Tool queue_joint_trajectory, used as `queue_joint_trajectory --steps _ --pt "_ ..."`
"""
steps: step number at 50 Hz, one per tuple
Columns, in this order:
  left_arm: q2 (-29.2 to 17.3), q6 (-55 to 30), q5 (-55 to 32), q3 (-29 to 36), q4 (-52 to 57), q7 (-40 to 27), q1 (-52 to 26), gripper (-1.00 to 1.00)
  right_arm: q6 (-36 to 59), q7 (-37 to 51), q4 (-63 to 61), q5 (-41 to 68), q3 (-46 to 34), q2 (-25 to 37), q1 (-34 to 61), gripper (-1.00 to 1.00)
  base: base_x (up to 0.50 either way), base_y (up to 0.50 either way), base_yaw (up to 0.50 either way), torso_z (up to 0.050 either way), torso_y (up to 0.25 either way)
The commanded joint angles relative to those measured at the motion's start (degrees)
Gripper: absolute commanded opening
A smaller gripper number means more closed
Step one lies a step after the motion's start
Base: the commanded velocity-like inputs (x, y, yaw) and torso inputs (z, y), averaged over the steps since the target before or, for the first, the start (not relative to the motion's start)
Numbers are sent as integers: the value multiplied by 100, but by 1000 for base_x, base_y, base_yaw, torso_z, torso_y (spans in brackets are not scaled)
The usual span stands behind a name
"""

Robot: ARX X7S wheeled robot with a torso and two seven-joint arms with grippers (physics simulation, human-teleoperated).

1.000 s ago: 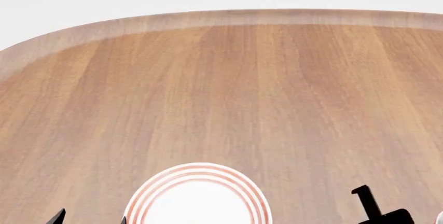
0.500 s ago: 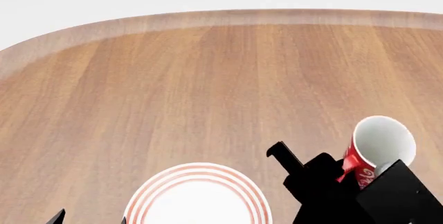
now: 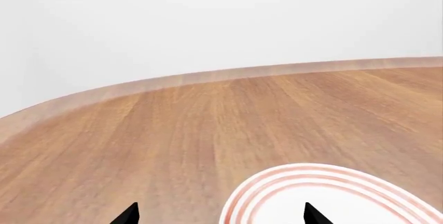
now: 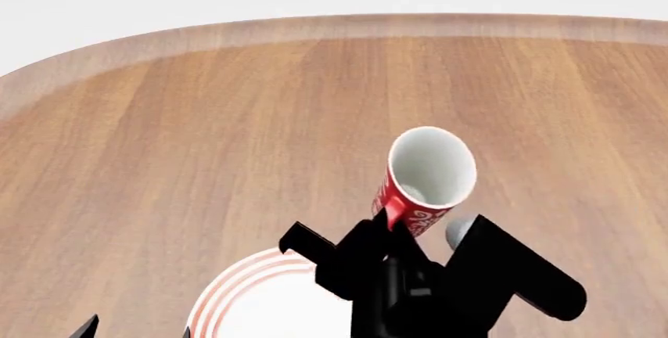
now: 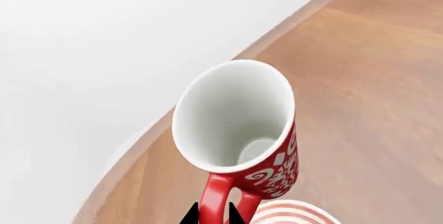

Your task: Put the red mug on the left plate.

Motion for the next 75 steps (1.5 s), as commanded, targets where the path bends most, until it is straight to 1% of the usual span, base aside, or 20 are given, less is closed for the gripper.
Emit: queue_joint_trajectory --steps 1,6,10,12,17,27,41,48,61,75 --pt "-24 -14 -30 24 28 -21 1 100 101 -800 193 158 -384 97 29 -100 0 0 0 0 0" --pt "-26 8 -41 31 -12 -22 -19 100 190 -1179 556 215 -560 161 -18 -100 0 0 0 0 0" --pt "-37 -7 -46 42 20 -34 -12 100 210 -1455 804 5 -741 238 -7 -100 0 0 0 0 0" --pt "-41 -16 -53 43 34 -42 -11 100 213 -1618 1024 -306 -932 306 9 -100 0 0 0 0 0" --pt "-43 3 -55 55 -7 -44 -33 100 99 -2049 1371 -495 -1097 345 -43 -100 0 0 0 0 0" --pt "-60 10 -50 84 16 -74 -20 100 40 -2540 1910 -1219 -1605 539 90 -100 0 0 0 0 1" --pt "-76 26 -59 111 5 -110 -24 100 -303 -3353 2883 -1441 -1795 509 123 -100 0 0 0 0 0" --pt "-84 34 -64 129 -4 -119 -29 100 -334 -3452 2985 -1412 -1809 495 126 -100 0 0 0 0 0" --pt "-99 40 -97 152 -19 -127 -49 100 -513 -3837 3484 -1699 -2057 468 196 -100 0 0 0 0 1" --pt "-116 43 -131 173 -24 -140 -65 100 -579 -4150 3624 -1903 -2319 467 330 -100 0 0 0 0 0"
